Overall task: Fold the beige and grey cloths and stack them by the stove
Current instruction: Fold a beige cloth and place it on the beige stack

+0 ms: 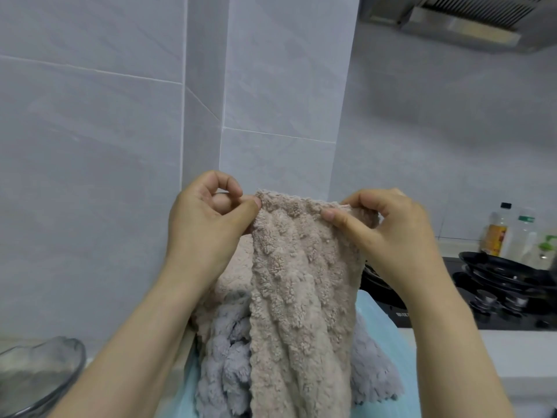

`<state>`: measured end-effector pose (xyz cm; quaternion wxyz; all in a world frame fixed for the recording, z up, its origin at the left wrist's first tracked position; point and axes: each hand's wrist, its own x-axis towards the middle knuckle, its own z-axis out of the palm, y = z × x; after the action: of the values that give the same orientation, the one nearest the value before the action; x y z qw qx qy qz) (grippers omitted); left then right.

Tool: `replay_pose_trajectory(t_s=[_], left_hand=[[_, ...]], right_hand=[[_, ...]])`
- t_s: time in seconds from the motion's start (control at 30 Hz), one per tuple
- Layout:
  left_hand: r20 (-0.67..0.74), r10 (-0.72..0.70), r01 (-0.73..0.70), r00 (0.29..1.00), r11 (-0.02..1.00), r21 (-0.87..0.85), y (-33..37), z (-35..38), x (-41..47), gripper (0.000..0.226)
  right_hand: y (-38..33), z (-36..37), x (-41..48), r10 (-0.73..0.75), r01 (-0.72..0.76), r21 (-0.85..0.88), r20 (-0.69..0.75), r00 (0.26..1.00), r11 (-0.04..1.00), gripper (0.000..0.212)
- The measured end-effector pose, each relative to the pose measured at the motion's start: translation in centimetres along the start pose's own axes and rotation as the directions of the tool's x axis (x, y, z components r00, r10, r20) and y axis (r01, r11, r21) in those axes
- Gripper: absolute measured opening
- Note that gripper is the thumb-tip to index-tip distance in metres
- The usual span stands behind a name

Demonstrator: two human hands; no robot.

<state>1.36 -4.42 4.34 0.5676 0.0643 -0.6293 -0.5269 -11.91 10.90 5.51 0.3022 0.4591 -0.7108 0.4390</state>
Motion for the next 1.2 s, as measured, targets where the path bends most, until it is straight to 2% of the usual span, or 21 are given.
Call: replay_pose_trajectory(t_s=[0.07, 0.13, 0.2, 0.27, 0.37, 0.47, 0.63, 0.8, 0.9, 1.07, 1.2], left_hand=[[0.008, 0.004, -0.004, 1.0, 1.0, -0.007, 0.0, 0.1, 0.0, 0.027], [0.037, 0.008, -0.008, 0.999, 1.0, -0.009, 0.1, 0.3, -0.2, 0.027], [0.082, 0.009, -0.008, 0.997, 1.0, -0.014, 0.2, 0.6, -0.4, 0.027], [0.131, 0.01, -0.009, 0.991, 1.0, -0.004, 0.3, 0.8, -0.7, 0.025], [0.187, 0.006, -0.007, 0.982, 1.0, 0.004, 0.3, 1.1, -1.1, 0.022], [0.211, 0.008, -0.006, 0.977, 1.0, -0.012, 0.4, 1.3, -1.3, 0.022], [0.234, 0.011, -0.005, 0.972, 1.0, -0.027, 0.6, 1.5, -1.4, 0.022], [0.227, 0.01, -0.009, 0.974, 1.0, -0.009, 0.7, 1.6, -1.7, 0.022], [0.263, -0.014, 0.017, 0.965, 1.0, -0.012, 0.6, 1.7, -1.7, 0.022], [0.374, -0.036, 0.028, 0.927, 0.999, 0.027, 0.1, 2.1, -1.9, 0.018], [0.453, -0.069, 0.064, 0.889, 0.998, 0.026, -0.4, 2.4, -2.3, 0.026]], right_hand=[[-0.2, 0.2, 0.1, -0.029, 0.027, -0.049, -0.051, 0.998, 0.998, 0.031], [-0.4, 0.3, 0.2, 0.001, -0.006, -0.079, -0.058, 0.998, 0.997, 0.035], [-0.6, 0.3, 0.1, 0.036, -0.037, -0.088, -0.014, 0.999, 0.995, 0.046], [-1.2, 0.2, -0.1, 0.057, -0.058, 0.009, 0.048, 0.997, 0.998, 0.053], [-1.6, 0.2, -0.1, 0.053, -0.091, 0.223, 0.171, 0.984, 0.971, 0.041], [-1.3, 0.4, -0.1, 0.031, -0.115, 0.339, 0.243, 0.97, 0.934, 0.027], [-0.9, 0.8, 0.0, -0.001, -0.121, 0.416, 0.283, 0.959, 0.901, 0.016], [-0.4, 0.9, 0.1, 0.009, -0.133, 0.437, 0.275, 0.961, 0.89, 0.022], [-0.5, 0.8, 0.1, 0.006, -0.112, 0.443, 0.234, 0.972, 0.89, 0.022], [-0.6, 0.4, 0.1, 0.009, -0.029, 0.436, 0.048, 0.999, 0.9, 0.013], [-0.4, 0.2, 0.3, 0.007, 0.017, 0.382, -0.061, 0.998, 0.924, 0.013]])
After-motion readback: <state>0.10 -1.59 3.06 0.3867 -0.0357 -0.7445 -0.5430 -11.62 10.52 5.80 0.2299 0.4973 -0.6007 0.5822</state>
